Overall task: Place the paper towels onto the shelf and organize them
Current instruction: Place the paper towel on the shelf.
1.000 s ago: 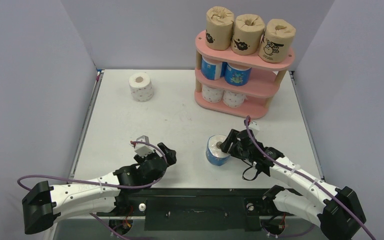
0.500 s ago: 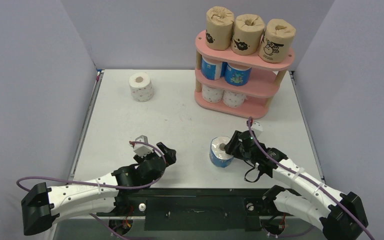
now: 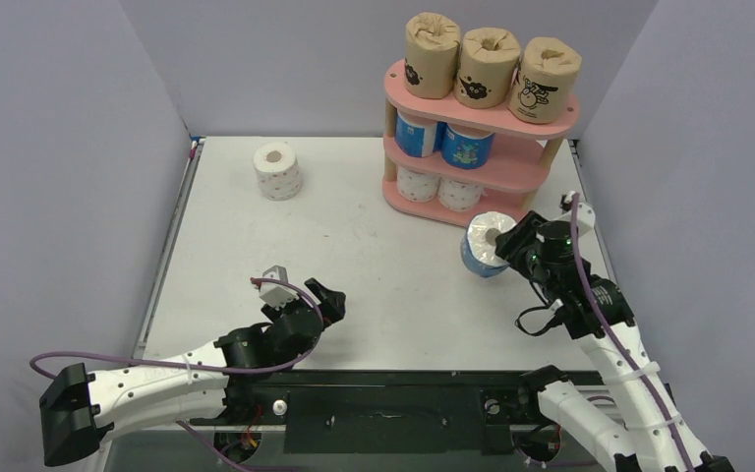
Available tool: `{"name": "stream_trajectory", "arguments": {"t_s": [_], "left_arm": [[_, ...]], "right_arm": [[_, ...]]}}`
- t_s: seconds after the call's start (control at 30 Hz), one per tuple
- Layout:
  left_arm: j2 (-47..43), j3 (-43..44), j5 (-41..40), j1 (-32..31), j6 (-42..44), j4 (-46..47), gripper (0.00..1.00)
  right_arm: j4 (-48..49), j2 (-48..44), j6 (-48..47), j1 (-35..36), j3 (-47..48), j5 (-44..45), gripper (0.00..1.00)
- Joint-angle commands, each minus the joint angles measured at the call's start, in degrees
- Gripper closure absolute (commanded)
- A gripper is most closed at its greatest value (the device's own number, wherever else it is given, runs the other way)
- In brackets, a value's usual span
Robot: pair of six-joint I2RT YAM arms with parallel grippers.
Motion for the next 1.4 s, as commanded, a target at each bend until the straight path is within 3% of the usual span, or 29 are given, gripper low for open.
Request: {"name": "stream_trajectory", "arguments": {"t_s": [0.0,0.13,0.57,0.9,1.37], "left_arm": [[-0.6,0.1,-0.8,-0.3,-0.9,1.0,0.06],[-0.7,0.1,-0.2,-0.3,-1.0,1.2,0.06],[-4.7,1.8,0.1,-0.3,0.8,-2.5,0.06],[-5.6,-0.5,0.2,-0.3,-0.8,-2.4,0.06],[-6.8,-1.0,-0.2,-0.3,-1.8,-4.1,0.05]], "right_arm": [[-1.7,0.1,-2.2,-6.6,6.7,1.1,0.63],[-1.7,2.5,-0.9,-12.6,10.6,0.6,0.63],[7.2,11.9,5.9,-19.3,17.2,-1.7,0.63],[8.8,20.6,7.0,-19.9,26.4,-2.0,0.64],[11.5,27.8,8.5,-21.1,30.4,-1.1,0.65]]}}
